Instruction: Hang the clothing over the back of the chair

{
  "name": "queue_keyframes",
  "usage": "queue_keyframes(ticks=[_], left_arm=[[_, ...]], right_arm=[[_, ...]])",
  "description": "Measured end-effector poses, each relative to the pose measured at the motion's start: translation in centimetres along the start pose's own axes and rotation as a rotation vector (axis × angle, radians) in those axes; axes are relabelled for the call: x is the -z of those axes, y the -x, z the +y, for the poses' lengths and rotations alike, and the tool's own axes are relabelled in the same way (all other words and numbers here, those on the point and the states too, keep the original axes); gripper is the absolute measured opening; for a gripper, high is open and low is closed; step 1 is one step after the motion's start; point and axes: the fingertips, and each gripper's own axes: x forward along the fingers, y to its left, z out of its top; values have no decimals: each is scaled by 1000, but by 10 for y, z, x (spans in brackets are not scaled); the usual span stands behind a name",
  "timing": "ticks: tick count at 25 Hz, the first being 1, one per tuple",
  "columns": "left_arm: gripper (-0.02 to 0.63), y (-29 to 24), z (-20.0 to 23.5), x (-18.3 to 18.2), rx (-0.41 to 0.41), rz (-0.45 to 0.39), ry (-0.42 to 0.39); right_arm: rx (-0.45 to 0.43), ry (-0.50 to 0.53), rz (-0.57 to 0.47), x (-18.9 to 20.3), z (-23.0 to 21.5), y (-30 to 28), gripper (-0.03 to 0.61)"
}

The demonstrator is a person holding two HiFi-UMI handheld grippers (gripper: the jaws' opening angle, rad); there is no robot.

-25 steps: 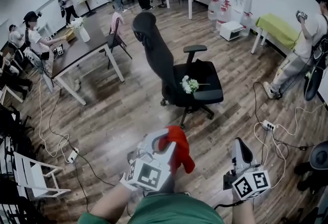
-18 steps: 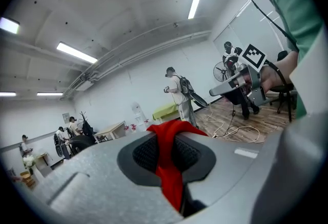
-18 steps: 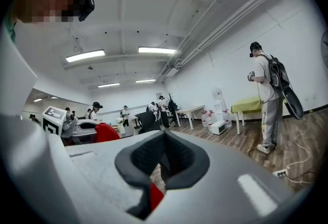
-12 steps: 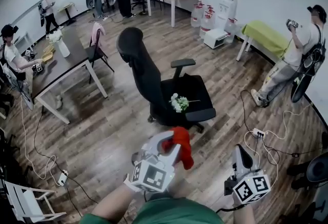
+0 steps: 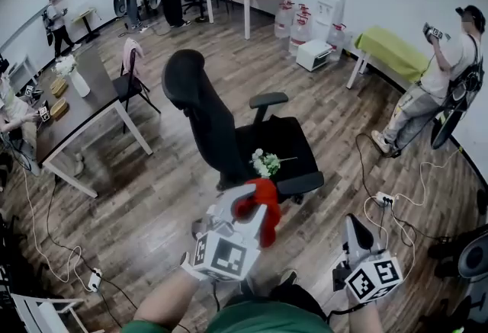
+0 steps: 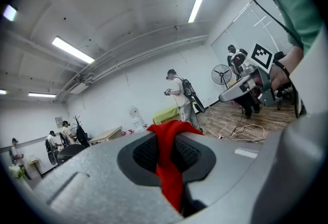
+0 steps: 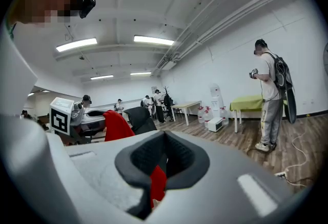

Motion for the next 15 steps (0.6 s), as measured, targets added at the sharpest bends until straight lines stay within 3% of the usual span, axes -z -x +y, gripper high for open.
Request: queue_keyframes(ticks=[6,15], left_arm=[[40,-33,33,17,-48,51,20],[41,-102,97,20,-192,162,0]], right_arm=[[-84,-37,37,11,-13,-66,-6],[-278,-42,30,-27,-56,-180,-6]])
